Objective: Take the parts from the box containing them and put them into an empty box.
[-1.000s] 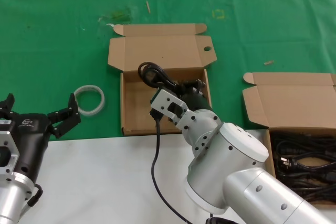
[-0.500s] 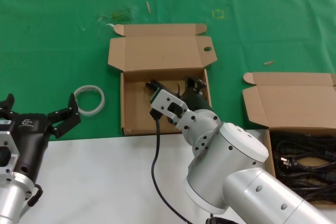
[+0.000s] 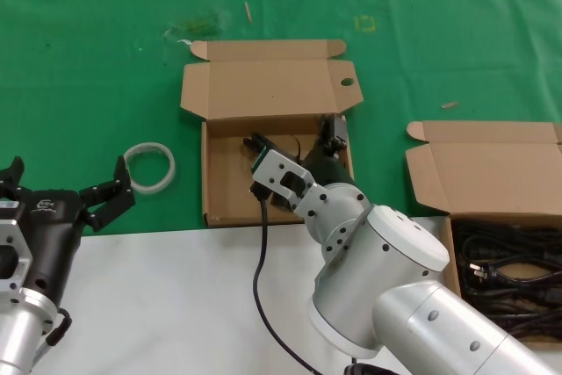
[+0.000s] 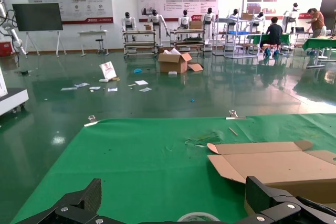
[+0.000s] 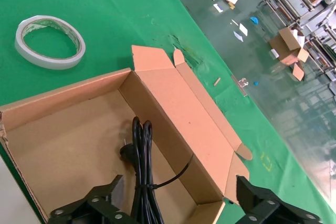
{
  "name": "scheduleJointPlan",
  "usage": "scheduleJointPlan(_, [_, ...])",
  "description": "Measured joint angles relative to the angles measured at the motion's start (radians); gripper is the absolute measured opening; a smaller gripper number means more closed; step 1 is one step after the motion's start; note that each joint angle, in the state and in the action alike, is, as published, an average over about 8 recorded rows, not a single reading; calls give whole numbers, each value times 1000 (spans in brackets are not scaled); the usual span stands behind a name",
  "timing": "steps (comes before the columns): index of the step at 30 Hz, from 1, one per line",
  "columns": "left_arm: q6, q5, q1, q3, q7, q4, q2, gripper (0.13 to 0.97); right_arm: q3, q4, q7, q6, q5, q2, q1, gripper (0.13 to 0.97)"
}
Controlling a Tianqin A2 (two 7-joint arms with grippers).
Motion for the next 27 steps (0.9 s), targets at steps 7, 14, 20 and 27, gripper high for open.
scheduleJointPlan(7, [0, 0, 0, 0, 0, 0, 0, 966, 2, 1, 4, -2, -3, 0, -2, 753])
scheduleJointPlan(14, [0, 0, 0, 0, 0, 0, 0, 966, 38, 18, 75, -37, -47, 0, -30, 877])
scheduleJointPlan(20, [0, 0, 0, 0, 0, 0, 0, 966, 90, 42, 183, -89, -114, 0, -73, 924])
scheduleJointPlan(27, [0, 0, 0, 0, 0, 0, 0, 966, 160, 75, 326, -158, -202, 0, -129, 952])
